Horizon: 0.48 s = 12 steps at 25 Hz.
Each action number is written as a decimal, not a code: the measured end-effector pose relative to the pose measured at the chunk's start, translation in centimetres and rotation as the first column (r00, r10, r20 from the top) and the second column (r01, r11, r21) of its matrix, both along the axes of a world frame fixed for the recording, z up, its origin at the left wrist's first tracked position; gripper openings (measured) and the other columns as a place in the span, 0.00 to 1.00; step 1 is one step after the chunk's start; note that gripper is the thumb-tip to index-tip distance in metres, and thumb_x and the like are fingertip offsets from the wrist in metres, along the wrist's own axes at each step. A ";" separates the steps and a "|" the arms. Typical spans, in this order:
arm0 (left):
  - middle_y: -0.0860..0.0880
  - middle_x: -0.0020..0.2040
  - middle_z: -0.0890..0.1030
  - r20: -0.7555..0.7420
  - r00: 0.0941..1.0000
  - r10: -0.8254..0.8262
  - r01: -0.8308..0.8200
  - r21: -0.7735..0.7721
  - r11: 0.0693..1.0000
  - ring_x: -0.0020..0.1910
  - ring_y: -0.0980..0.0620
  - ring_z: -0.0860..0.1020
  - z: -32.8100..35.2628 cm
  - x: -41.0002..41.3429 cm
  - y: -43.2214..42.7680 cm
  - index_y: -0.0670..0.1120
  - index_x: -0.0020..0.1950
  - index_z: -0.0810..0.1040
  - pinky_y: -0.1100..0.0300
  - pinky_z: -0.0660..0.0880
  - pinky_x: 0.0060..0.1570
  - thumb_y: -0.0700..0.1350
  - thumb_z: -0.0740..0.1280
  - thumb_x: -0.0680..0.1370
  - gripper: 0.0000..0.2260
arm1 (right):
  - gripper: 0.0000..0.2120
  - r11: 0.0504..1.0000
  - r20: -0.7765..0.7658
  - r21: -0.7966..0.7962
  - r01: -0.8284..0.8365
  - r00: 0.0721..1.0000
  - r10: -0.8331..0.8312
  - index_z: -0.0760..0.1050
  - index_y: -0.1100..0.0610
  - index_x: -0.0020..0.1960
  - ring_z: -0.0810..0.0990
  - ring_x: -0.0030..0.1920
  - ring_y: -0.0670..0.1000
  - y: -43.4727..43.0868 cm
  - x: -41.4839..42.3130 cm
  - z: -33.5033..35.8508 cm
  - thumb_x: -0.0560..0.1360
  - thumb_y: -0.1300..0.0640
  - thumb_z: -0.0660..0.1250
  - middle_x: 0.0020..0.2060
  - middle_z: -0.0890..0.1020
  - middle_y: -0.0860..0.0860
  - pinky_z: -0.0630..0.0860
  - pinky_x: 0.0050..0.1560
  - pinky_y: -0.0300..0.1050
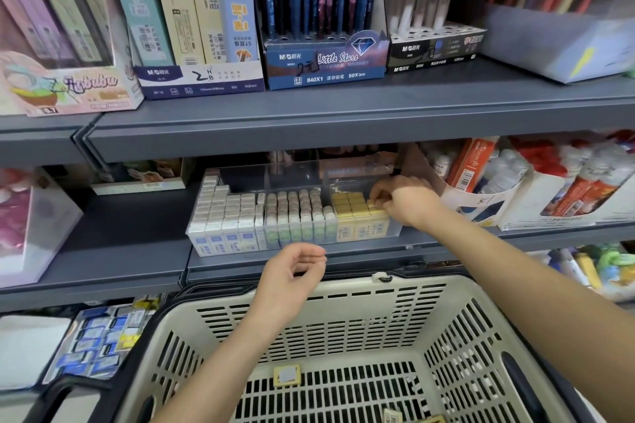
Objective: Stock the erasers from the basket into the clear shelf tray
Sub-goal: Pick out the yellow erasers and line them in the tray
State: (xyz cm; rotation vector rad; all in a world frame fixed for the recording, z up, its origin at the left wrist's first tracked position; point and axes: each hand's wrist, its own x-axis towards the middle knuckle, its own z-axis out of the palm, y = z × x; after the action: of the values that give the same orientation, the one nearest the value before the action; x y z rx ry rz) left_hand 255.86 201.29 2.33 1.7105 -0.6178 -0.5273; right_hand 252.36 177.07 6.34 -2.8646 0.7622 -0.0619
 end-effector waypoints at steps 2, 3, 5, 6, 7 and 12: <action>0.49 0.48 0.82 -0.019 1.000 0.009 -0.010 -0.027 1.000 0.47 0.52 0.79 -0.2 -0.4 0.3 0.51 0.46 0.77 0.57 0.78 0.49 0.37 0.67 0.75 0.08 | 0.11 0.998 -0.054 -0.064 -0.024 0.998 0.020 0.77 0.43 0.53 0.75 0.57 0.54 -0.1 0.4 -0.4 0.76 0.55 0.59 0.56 0.80 0.48 0.66 0.57 0.46; 0.48 0.47 0.81 -0.034 0.999 0.007 -0.009 -0.040 0.999 0.47 0.52 0.79 -0.3 -0.7 0.4 0.51 0.46 0.77 0.57 0.78 0.47 0.37 0.67 0.75 0.08 | 0.13 0.996 -0.080 -0.084 -0.042 0.996 0.036 0.77 0.43 0.54 0.74 0.58 0.54 -0.2 0.6 -0.4 0.77 0.54 0.58 0.58 0.79 0.47 0.65 0.58 0.46; 0.48 0.46 0.81 -0.023 1.000 -0.015 0.014 -0.042 0.999 0.45 0.54 0.79 -0.6 -1.3 0.7 0.51 0.46 0.78 0.59 0.78 0.44 0.37 0.67 0.75 0.08 | 0.14 0.993 -0.111 -0.090 -0.073 0.992 0.063 0.76 0.43 0.58 0.73 0.61 0.55 -0.1 0.4 -0.1 0.78 0.53 0.57 0.61 0.77 0.48 0.64 0.61 0.47; 0.49 0.46 0.81 0.000 1.000 -0.026 0.026 -0.036 0.999 0.45 0.56 0.78 -0.8 -1.6 0.8 0.51 0.46 0.78 0.59 0.78 0.44 0.37 0.68 0.75 0.08 | 0.14 0.994 -0.095 -0.075 -0.075 0.993 0.067 0.75 0.44 0.61 0.72 0.62 0.55 0.2 0.0 0.2 0.78 0.52 0.57 0.63 0.76 0.49 0.64 0.63 0.48; 0.51 0.45 0.81 0.020 0.999 -0.030 0.030 -0.033 0.999 0.44 0.57 0.78 -1.0 -1.9 1.0 0.51 0.46 0.78 0.60 0.77 0.45 0.38 0.68 0.75 0.08 | 0.14 0.996 -0.035 -0.052 -0.068 0.997 0.066 0.75 0.46 0.62 0.72 0.63 0.56 0.6 -0.7 0.5 0.78 0.52 0.58 0.63 0.77 0.51 0.65 0.64 0.48; 0.59 0.45 0.79 0.137 0.979 -0.153 0.127 0.183 0.975 0.47 0.66 0.76 -4.8 -2.8 3.2 0.58 0.47 0.74 0.75 0.71 0.47 0.42 0.67 0.76 0.10 | 0.08 0.962 0.499 0.226 -0.152 0.866 0.020 0.79 0.51 0.53 0.75 0.44 0.43 5.8 -6.8 0.8 0.76 0.56 0.65 0.43 0.79 0.44 0.69 0.44 0.32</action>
State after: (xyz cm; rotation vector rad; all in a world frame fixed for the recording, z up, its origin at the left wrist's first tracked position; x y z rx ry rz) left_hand 253.06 204.45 -2.49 1.8928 -0.8261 -0.5691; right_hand 245.57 182.91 7.09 -2.4617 0.4891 -0.6115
